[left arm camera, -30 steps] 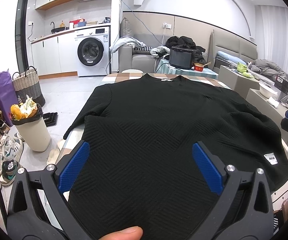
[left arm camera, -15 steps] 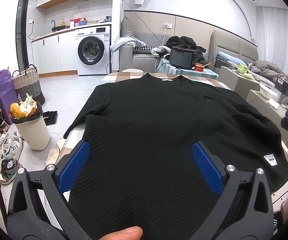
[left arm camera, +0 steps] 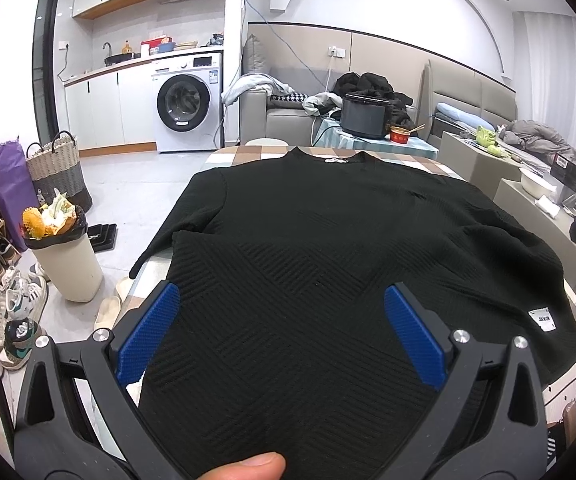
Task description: Fold small clothes
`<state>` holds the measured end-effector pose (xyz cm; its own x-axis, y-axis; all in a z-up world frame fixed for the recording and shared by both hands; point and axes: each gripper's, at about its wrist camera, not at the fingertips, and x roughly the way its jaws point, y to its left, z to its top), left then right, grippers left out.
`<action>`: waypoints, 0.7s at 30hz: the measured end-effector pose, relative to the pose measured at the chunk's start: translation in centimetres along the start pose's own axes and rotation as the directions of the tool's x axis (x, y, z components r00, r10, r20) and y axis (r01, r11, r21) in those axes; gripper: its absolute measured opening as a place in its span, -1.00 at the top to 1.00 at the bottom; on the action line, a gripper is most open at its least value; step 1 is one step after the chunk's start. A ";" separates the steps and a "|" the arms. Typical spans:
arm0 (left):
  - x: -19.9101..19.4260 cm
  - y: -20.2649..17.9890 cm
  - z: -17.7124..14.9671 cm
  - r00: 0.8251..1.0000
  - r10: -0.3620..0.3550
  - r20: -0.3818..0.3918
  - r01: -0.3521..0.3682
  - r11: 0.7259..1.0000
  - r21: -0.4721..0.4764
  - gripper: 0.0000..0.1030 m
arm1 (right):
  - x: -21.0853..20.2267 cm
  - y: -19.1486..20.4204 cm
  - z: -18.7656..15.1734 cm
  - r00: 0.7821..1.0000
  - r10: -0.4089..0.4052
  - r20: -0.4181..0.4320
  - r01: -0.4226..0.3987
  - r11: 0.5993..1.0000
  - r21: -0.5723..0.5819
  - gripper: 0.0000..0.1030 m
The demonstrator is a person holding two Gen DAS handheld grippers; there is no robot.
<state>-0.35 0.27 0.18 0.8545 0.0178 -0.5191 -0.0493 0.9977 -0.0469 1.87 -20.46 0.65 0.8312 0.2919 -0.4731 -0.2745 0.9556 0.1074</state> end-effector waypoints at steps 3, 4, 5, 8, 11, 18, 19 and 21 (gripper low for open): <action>0.0 -0.2 0.0 1.000 -0.008 0.001 0.008 1.000 0.006 -0.98 | 0.4 0.0 -0.2 1.000 -0.020 -0.019 0.020 1.000 -0.004 -1.00; 0.0 -0.2 0.0 1.000 -0.008 -0.001 0.008 1.000 0.007 -0.98 | 0.6 0.1 -0.2 0.999 -0.023 -0.024 0.023 1.000 -0.006 -1.00; 0.1 -0.2 -0.1 1.000 -0.007 -0.003 0.007 1.000 0.007 -0.98 | 0.7 0.2 -0.3 0.999 -0.027 -0.029 0.026 1.000 -0.007 -1.00; 0.2 -0.2 0.0 1.000 -0.012 -0.006 0.012 1.000 0.006 -0.98 | 0.8 0.2 -0.3 0.999 -0.017 -0.027 0.017 1.000 -0.009 -1.00; 0.2 -0.1 0.0 1.000 -0.010 -0.005 0.010 1.000 0.008 -0.98 | 0.5 0.5 -0.2 0.999 -0.036 -0.004 0.036 0.999 -0.031 -1.00; 0.2 -0.1 -0.1 1.000 -0.012 -0.007 0.012 1.000 0.004 -0.98 | 0.0 0.6 0.2 0.999 -0.034 0.022 0.035 0.998 -0.044 -1.00; 0.2 -0.1 -0.1 1.000 -0.011 -0.006 0.011 1.000 0.005 -0.98 | 0.0 0.5 0.2 0.999 -0.036 0.024 0.037 0.998 -0.047 -1.00; 0.3 -0.1 -0.1 1.000 -0.011 -0.009 0.011 1.000 0.002 -0.98 | -0.2 0.6 0.1 0.999 -0.042 0.028 0.044 0.998 -0.050 -1.00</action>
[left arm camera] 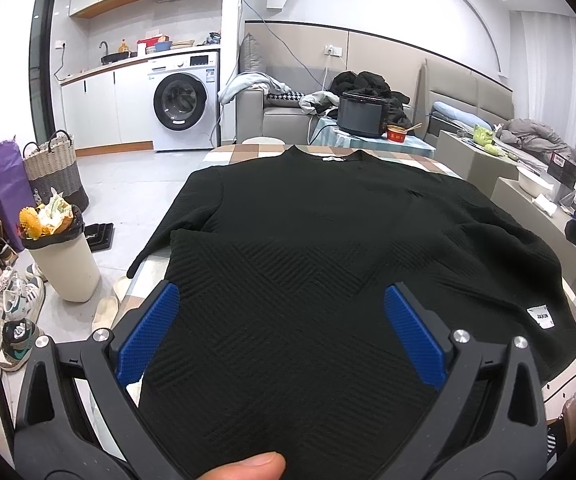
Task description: Fold small clothes
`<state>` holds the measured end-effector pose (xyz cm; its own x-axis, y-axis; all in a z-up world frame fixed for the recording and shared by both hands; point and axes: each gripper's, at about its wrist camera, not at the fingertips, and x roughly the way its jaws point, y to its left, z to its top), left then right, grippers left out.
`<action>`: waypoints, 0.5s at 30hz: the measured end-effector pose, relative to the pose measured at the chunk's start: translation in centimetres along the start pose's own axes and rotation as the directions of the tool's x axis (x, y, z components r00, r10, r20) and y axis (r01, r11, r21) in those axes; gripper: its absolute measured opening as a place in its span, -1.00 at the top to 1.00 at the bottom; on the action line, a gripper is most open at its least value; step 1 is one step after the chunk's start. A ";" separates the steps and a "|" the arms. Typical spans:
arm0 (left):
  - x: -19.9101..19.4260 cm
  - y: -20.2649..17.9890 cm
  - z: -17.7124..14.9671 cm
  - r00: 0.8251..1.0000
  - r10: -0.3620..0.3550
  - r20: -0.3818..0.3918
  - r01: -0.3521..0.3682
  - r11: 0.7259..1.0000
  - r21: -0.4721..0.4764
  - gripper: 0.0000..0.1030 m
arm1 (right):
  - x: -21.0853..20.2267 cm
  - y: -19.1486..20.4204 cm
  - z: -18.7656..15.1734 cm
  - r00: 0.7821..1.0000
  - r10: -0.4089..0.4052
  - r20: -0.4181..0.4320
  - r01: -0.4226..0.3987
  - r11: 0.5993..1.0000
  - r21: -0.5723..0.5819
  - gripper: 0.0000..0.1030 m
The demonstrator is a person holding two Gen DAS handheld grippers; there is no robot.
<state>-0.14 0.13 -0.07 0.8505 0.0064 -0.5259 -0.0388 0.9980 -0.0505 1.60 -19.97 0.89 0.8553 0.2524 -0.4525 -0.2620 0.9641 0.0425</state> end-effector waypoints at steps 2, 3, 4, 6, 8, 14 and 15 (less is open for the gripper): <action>0.0 0.0 0.0 1.000 -0.003 -0.004 0.003 1.000 0.001 -0.98 | 0.1 0.0 -0.1 1.000 -0.003 -0.003 0.003 1.000 0.001 -1.00; 0.0 0.0 0.0 1.000 -0.002 -0.007 0.002 1.000 0.002 -0.98 | 0.1 0.0 0.0 1.000 -0.002 -0.006 0.002 1.000 0.003 -1.00; 0.1 0.0 0.0 1.000 -0.003 -0.010 0.003 1.000 0.002 -0.98 | 0.2 0.0 -0.1 1.000 0.000 -0.010 0.000 1.000 0.005 -1.00; 0.2 -0.1 -0.1 1.000 -0.003 -0.015 0.003 1.000 0.007 -0.98 | 0.4 -0.1 -0.1 1.000 0.006 -0.015 -0.006 1.000 0.013 -1.00; 0.4 -0.1 -0.1 1.000 -0.007 -0.018 0.008 1.000 0.008 -0.98 | 0.5 -0.2 -0.1 1.000 0.010 -0.019 -0.009 1.000 0.024 -1.00; 1.4 -0.2 0.1 0.999 0.007 -0.037 -0.007 1.000 0.017 -0.98 | 0.4 0.4 0.2 1.000 0.013 0.017 -0.012 1.000 -0.023 -1.00; 1.6 -0.1 0.2 0.999 0.011 -0.037 -0.010 1.000 0.015 -0.98 | 0.5 0.5 0.3 1.000 0.011 0.023 -0.010 0.999 -0.035 -1.00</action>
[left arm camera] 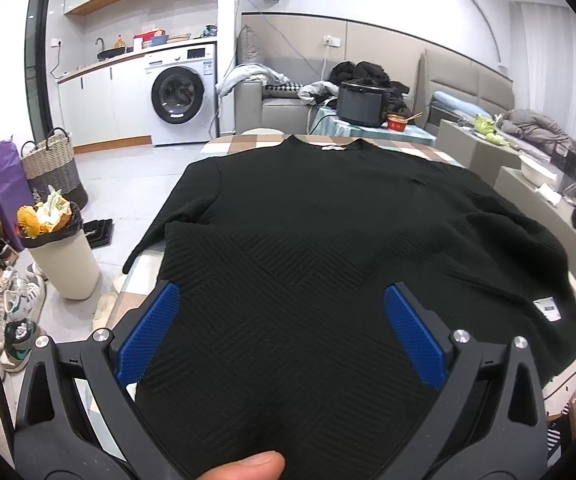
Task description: Fold small clothes
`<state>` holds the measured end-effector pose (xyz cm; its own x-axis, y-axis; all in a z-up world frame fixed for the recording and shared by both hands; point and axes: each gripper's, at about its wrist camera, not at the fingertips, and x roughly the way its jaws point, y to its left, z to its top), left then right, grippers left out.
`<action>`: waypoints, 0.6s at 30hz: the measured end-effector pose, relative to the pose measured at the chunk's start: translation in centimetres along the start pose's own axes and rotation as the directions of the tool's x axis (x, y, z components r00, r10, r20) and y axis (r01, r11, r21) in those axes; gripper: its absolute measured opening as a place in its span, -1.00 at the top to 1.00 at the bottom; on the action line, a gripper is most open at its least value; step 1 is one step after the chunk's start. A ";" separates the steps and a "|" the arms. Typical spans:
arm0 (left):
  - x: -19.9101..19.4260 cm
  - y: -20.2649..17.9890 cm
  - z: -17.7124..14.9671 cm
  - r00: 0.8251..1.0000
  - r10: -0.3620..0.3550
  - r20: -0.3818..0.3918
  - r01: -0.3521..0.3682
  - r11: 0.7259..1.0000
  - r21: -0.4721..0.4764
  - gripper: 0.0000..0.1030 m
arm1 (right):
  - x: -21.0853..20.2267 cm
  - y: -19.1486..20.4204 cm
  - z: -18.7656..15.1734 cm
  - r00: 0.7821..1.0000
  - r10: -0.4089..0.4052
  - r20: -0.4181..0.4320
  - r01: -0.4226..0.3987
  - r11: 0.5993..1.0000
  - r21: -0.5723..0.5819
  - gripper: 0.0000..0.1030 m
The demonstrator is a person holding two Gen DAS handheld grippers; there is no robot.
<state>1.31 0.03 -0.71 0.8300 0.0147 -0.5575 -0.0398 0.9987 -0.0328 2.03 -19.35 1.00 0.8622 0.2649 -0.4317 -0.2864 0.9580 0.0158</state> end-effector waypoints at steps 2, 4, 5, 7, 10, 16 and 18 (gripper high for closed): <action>0.2 0.1 0.3 1.000 -0.001 0.004 0.001 1.000 -0.004 -0.98 | 0.2 -0.1 0.2 1.000 0.027 -0.014 -0.027 1.000 0.002 -1.00; 0.4 0.1 0.8 1.000 0.005 0.008 -0.005 1.000 0.003 -0.98 | 0.6 -0.7 0.4 0.998 0.048 -0.028 -0.047 0.998 0.030 -1.00; 0.5 0.1 1.1 1.000 0.011 0.012 -0.011 1.000 0.004 -0.98 | 0.8 -1.0 0.5 0.998 0.050 -0.036 -0.049 0.998 0.038 -1.00; 0.7 0.3 1.7 1.000 0.017 0.014 -0.018 1.000 0.003 -0.98 | 1.4 -1.8 0.5 0.997 0.033 -0.064 -0.030 0.998 0.054 -1.00; 1.3 1.0 2.7 1.000 0.020 0.005 -0.020 1.000 -0.007 -0.98 | 2.1 -3.1 0.5 0.995 0.011 -0.103 -0.002 0.997 0.081 -1.00; 3.8 3.1 5.2 0.998 0.058 -0.022 -0.059 0.997 -0.040 -0.97 | 3.3 -9.2 0.4 0.990 -0.011 -0.142 0.054 0.952 0.300 -1.00; 4.9 3.8 6.1 0.999 0.029 -0.029 -0.031 0.998 -0.060 -0.83 | 4.2 -12.0 0.2 0.986 -0.022 -0.167 0.087 0.917 0.390 -0.90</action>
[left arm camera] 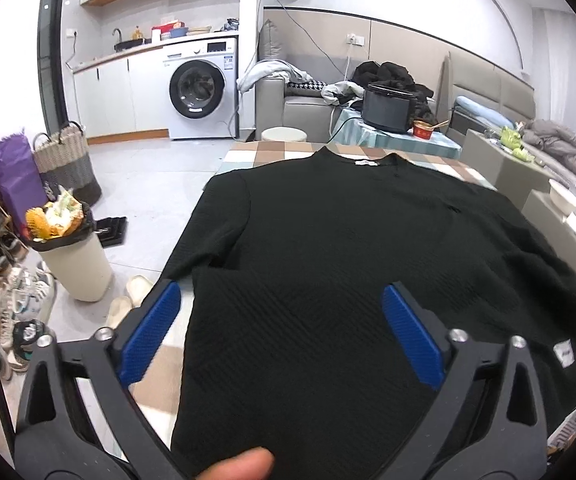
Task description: Fold small clothes
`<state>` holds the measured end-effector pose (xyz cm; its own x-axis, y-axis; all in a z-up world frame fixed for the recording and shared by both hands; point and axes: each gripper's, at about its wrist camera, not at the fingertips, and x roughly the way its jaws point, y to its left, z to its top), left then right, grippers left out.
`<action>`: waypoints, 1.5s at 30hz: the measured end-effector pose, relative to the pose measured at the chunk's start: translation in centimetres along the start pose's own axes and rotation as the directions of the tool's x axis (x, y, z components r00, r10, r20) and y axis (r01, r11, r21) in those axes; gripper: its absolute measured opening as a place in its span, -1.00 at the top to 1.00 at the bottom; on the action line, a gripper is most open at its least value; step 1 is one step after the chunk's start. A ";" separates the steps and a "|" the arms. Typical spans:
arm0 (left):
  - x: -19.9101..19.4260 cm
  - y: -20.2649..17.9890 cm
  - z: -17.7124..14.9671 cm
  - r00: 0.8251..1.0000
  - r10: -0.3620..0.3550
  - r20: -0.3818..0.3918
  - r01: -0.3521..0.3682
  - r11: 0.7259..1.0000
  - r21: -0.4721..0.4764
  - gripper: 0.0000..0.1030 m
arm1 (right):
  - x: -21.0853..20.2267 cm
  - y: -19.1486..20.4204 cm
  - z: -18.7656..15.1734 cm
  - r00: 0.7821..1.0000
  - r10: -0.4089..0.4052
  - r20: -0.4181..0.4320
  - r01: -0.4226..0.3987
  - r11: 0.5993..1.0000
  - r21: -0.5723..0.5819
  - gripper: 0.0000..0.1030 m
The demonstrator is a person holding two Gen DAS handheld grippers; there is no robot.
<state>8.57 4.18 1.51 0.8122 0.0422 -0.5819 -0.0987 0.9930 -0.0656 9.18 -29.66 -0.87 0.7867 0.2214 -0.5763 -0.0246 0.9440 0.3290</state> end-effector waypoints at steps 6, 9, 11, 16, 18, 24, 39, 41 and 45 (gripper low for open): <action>3.4 0.9 1.8 0.998 -0.042 -0.038 0.042 0.999 -0.016 -0.15 | 4.9 -7.4 2.2 0.994 0.000 -0.105 0.030 0.960 0.280 -0.60; 5.0 1.4 2.6 0.998 -0.032 -0.050 0.031 0.999 -0.028 -0.15 | 7.0 -10.1 2.6 0.989 -0.023 -0.149 0.075 0.930 0.359 -0.54; 5.9 1.6 2.8 0.998 -0.032 -0.060 0.029 0.999 -0.045 -0.15 | 8.3 -11.8 2.9 0.984 -0.043 -0.171 0.108 0.913 0.393 -0.53; 8.2 2.4 3.8 0.997 -0.015 -0.076 0.010 0.998 -0.057 -0.15 | 11.1 -14.8 3.7 0.978 -0.041 -0.207 0.132 0.882 0.452 -0.39; 8.9 2.5 4.0 0.997 -0.012 -0.080 0.007 0.998 -0.062 -0.15 | 11.4 -15.0 4.2 0.975 -0.073 -0.208 0.157 0.892 0.423 -0.32; 10.4 2.6 4.1 0.996 -0.013 -0.084 0.008 0.998 -0.062 -0.15 | 13.7 -14.5 5.3 0.947 -0.185 -0.261 0.263 0.915 0.306 0.70; 10.9 2.7 3.8 0.996 -0.049 -0.071 0.045 0.997 -0.061 -0.15 | 11.7 -6.2 14.9 1.000 0.020 0.011 -0.021 0.990 0.140 0.75; 10.5 2.7 3.7 0.997 -0.048 -0.066 0.045 0.997 -0.056 -0.15 | 13.8 -1.2 15.7 0.991 0.129 -0.029 -0.128 0.991 0.027 0.75; 10.2 2.9 3.8 0.998 -0.033 -0.061 0.030 0.998 -0.055 -0.15 | 17.7 5.6 13.7 0.943 0.252 -0.216 -0.277 0.956 -0.096 0.58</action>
<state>18.72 7.87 -1.52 0.7781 0.0027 -0.6281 -0.1059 0.9862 -0.1269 31.36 -23.79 1.02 0.6023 0.4997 -0.6225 -0.3010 0.8645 0.4026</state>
